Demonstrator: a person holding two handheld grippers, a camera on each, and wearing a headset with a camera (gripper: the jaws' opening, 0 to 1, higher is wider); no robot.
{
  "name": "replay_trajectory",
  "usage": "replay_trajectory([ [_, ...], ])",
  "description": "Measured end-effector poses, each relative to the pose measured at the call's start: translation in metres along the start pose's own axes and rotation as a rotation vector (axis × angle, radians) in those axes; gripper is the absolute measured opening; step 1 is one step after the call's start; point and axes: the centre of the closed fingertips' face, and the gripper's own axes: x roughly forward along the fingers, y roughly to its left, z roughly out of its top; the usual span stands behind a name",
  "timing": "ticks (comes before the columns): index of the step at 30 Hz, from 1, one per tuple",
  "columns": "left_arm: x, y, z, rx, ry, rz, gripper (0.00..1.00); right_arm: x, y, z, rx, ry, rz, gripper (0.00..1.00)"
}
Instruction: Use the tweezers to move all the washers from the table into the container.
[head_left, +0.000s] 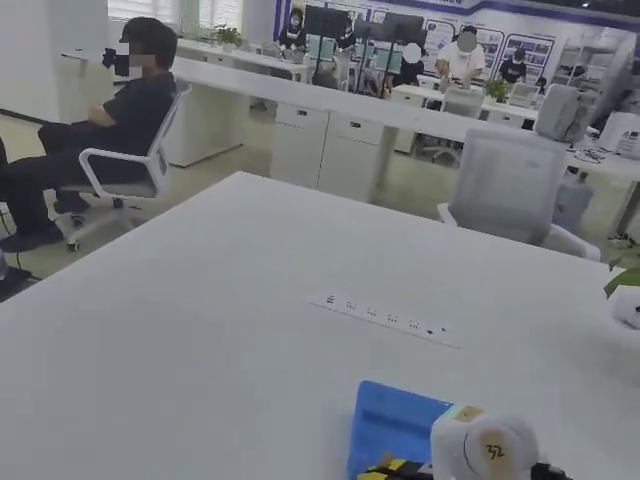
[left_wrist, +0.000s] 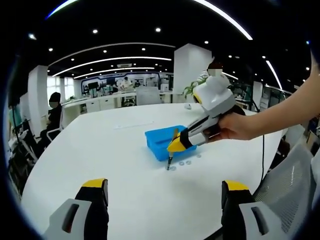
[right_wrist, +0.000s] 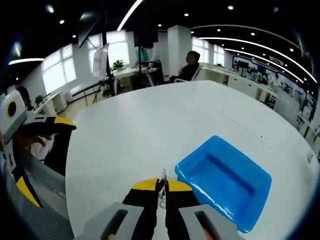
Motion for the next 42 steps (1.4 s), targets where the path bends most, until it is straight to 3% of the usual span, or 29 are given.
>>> replay_trajectory([
  [8, 0.0, 0.001, -0.001, 0.008, 0.002, 0.004, 0.96, -0.004, 0.007, 0.002, -0.012, 0.028, 0.004, 0.0],
  [20, 0.0, 0.0, -0.001, 0.01, 0.003, 0.002, 0.96, -0.029, 0.003, 0.016, -0.002, -0.003, -0.015, 0.0],
  [26, 0.001, -0.002, -0.002, 0.023, 0.009, -0.004, 0.96, -0.041, -0.009, 0.028, 0.027, -0.034, -0.05, 0.0],
  [32, 0.001, -0.001, -0.002, 0.035, 0.014, 0.005, 0.98, -0.046, -0.026, 0.041, 0.007, -0.06, -0.089, 0.0],
  [42, 0.002, 0.002, -0.005, 0.034, 0.028, 0.015, 0.97, -0.036, -0.052, 0.049, -0.005, -0.073, -0.157, 0.0],
])
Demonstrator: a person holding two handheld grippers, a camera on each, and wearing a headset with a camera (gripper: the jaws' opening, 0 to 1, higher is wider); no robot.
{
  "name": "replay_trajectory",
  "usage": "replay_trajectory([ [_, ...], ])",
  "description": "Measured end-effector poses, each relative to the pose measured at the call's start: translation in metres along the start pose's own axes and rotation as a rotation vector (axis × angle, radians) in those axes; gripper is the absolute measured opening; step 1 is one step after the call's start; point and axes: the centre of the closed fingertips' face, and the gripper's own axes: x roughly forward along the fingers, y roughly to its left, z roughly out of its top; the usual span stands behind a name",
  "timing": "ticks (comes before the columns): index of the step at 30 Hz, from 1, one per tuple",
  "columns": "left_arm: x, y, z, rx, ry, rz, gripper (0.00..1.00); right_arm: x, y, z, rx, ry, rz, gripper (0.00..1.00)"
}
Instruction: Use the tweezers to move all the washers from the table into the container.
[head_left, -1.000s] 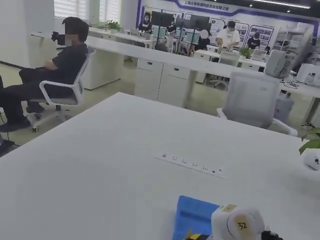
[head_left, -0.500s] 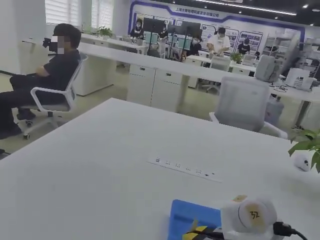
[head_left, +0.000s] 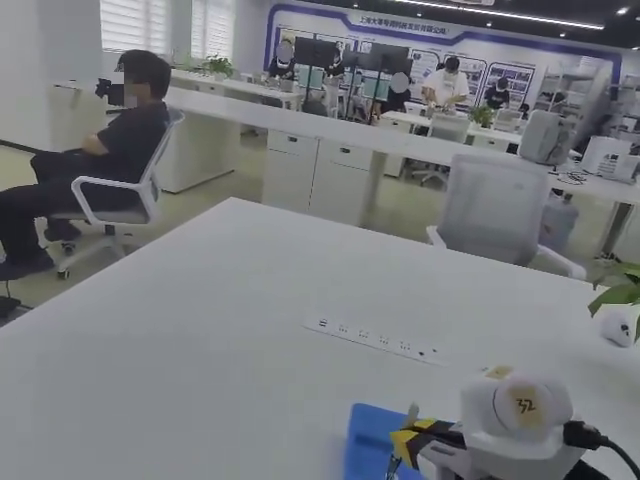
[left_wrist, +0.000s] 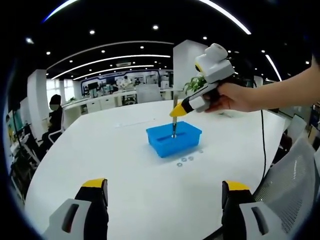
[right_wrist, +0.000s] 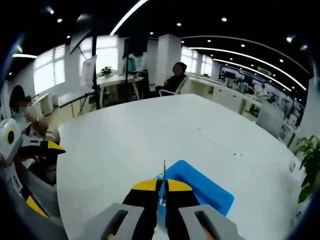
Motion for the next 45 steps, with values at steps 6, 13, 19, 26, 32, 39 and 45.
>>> replay_trajectory([
  [6, 0.002, -0.005, -0.003, 0.02, 0.02, -0.019, 0.97, 0.019, -0.014, -0.01, 0.041, 0.027, -0.023, 0.0],
  [13, 0.003, -0.005, -0.006, 0.024, 0.031, -0.024, 0.97, 0.034, -0.021, -0.023, 0.104, 0.059, -0.031, 0.0],
  [19, 0.003, -0.005, -0.007, 0.02, 0.033, -0.022, 0.96, 0.043, -0.019, -0.033, 0.11, 0.088, -0.015, 0.0],
  [26, 0.004, -0.002, -0.009, 0.033, 0.045, -0.004, 0.96, 0.048, -0.018, -0.037, 0.141, 0.09, -0.009, 0.0],
  [32, 0.004, -0.001, -0.012, 0.032, 0.06, -0.002, 0.95, 0.048, -0.016, -0.036, 0.134, 0.084, -0.01, 0.0],
  [39, 0.003, 0.0, -0.012, 0.044, 0.055, 0.007, 0.95, 0.05, -0.011, -0.035, 0.135, 0.053, -0.018, 0.0],
  [45, 0.002, 0.001, -0.01, 0.046, 0.049, 0.016, 0.94, 0.049, -0.013, -0.036, 0.142, 0.061, -0.026, 0.0],
])
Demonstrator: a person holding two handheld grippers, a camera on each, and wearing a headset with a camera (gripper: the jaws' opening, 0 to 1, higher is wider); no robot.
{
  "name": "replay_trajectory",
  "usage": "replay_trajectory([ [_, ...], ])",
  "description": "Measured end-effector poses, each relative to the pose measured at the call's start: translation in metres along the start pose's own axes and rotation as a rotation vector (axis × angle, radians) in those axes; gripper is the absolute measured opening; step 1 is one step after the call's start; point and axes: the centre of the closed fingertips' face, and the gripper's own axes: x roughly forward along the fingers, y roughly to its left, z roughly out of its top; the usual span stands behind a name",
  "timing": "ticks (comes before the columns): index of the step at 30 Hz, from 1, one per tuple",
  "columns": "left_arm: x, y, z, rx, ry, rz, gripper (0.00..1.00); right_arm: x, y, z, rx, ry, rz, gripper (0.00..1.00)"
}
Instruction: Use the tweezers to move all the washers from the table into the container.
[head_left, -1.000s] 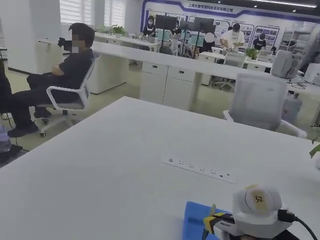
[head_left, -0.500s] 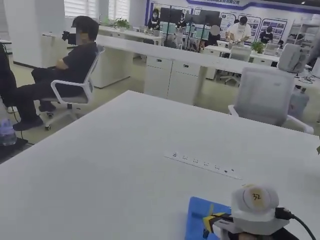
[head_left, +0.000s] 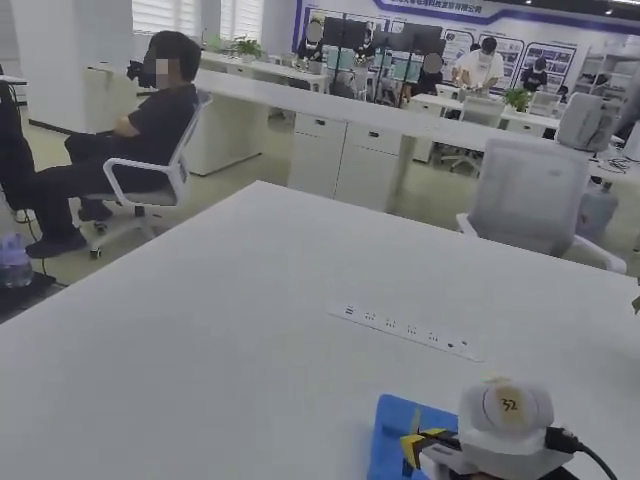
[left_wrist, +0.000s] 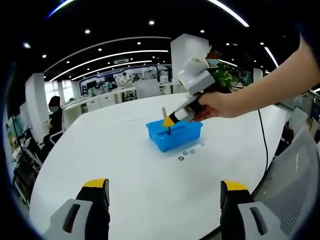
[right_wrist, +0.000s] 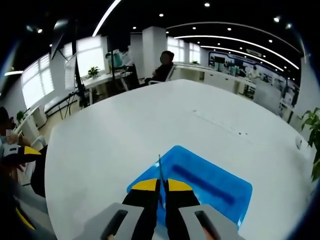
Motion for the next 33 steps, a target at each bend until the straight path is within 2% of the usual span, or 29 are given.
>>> replay_trajectory([
  [11, -0.002, 0.002, 0.004, -0.009, -0.023, 0.009, 0.93, -0.003, 0.002, -0.002, -0.011, 0.013, -0.002, 0.01],
  [14, -0.003, 0.004, 0.004, -0.012, -0.023, 0.014, 0.93, -0.004, -0.001, -0.003, -0.053, 0.029, -0.023, 0.01],
  [16, -0.003, 0.004, 0.004, -0.013, -0.023, 0.016, 0.93, -0.007, 0.0, -0.003, -0.052, 0.031, -0.024, 0.01],
  [19, -0.003, 0.004, 0.004, -0.013, -0.022, 0.017, 0.93, -0.016, -0.003, 0.002, -0.013, -0.003, -0.021, 0.01],
  [25, -0.002, 0.003, 0.003, -0.009, -0.019, 0.012, 0.93, -0.036, -0.005, 0.015, 0.005, -0.07, -0.028, 0.01],
  [30, -0.002, 0.004, 0.003, -0.012, -0.016, 0.015, 0.92, -0.057, 0.002, 0.03, 0.065, -0.164, -0.01, 0.02],
  [33, -0.001, 0.004, 0.003, -0.011, -0.016, 0.015, 0.92, -0.068, 0.011, 0.035, 0.082, -0.192, 0.013, 0.02],
])
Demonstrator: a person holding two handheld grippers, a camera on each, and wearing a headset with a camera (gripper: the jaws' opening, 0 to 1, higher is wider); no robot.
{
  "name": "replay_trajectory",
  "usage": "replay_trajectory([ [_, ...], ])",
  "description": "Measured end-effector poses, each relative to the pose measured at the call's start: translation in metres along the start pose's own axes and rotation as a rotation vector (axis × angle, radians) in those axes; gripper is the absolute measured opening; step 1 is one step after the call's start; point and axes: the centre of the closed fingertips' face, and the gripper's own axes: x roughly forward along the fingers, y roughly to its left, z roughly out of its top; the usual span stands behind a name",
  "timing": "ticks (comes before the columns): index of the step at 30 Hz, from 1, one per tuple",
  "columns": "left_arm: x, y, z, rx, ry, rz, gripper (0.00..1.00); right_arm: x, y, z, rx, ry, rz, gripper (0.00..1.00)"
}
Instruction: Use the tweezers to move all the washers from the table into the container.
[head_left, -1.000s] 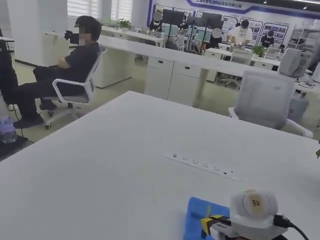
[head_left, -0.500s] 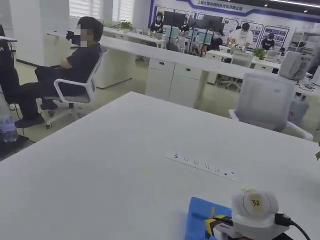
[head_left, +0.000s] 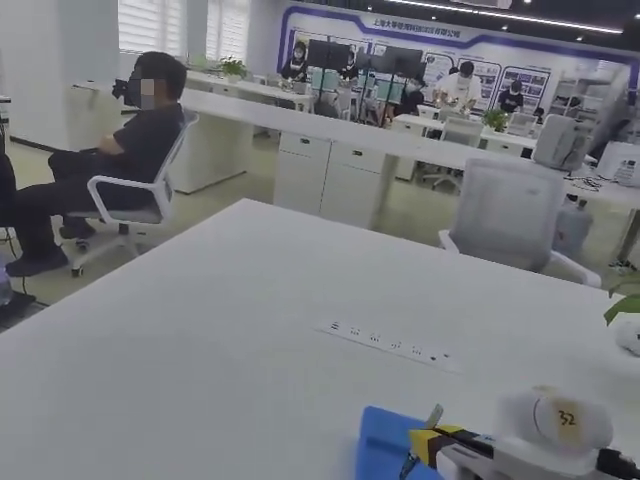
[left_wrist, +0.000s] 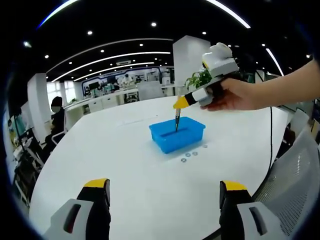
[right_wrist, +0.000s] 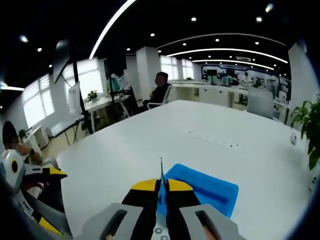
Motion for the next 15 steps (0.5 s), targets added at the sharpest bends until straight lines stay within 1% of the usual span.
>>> replay_trajectory([
  [2, 0.0, 0.0, 0.0, 0.001, 0.001, 0.001, 0.92, -0.005, 0.008, 0.001, -0.011, -0.015, 0.014, 0.01],
  [3, 0.0, 0.0, 0.0, 0.001, 0.001, 0.003, 0.92, -0.006, 0.014, -0.001, -0.019, -0.016, 0.036, 0.01],
  [5, 0.0, 0.001, -0.001, 0.0, 0.003, 0.004, 0.92, -0.007, 0.022, -0.007, -0.029, -0.004, 0.052, 0.02],
  [6, 0.0, 0.001, -0.001, 0.0, 0.003, 0.005, 0.92, -0.008, 0.027, -0.013, -0.056, 0.007, 0.058, 0.02],
  [8, 0.0, 0.001, -0.001, 0.001, 0.004, 0.004, 0.92, -0.006, 0.031, -0.024, -0.085, 0.028, 0.053, 0.02],
  [12, 0.001, 0.0, -0.001, 0.007, 0.007, 0.002, 0.92, -0.001, 0.038, -0.041, -0.063, 0.051, 0.073, 0.02],
  [13, 0.001, 0.0, -0.002, 0.006, 0.009, 0.002, 0.92, 0.001, 0.038, -0.046, -0.079, 0.066, 0.07, 0.02],
  [14, 0.001, 0.001, -0.002, 0.006, 0.01, 0.003, 0.92, 0.002, 0.037, -0.052, -0.111, 0.085, 0.061, 0.02],
  [15, 0.001, 0.001, -0.002, 0.006, 0.012, 0.006, 0.92, 0.004, 0.037, -0.055, -0.111, 0.09, 0.062, 0.02],
])
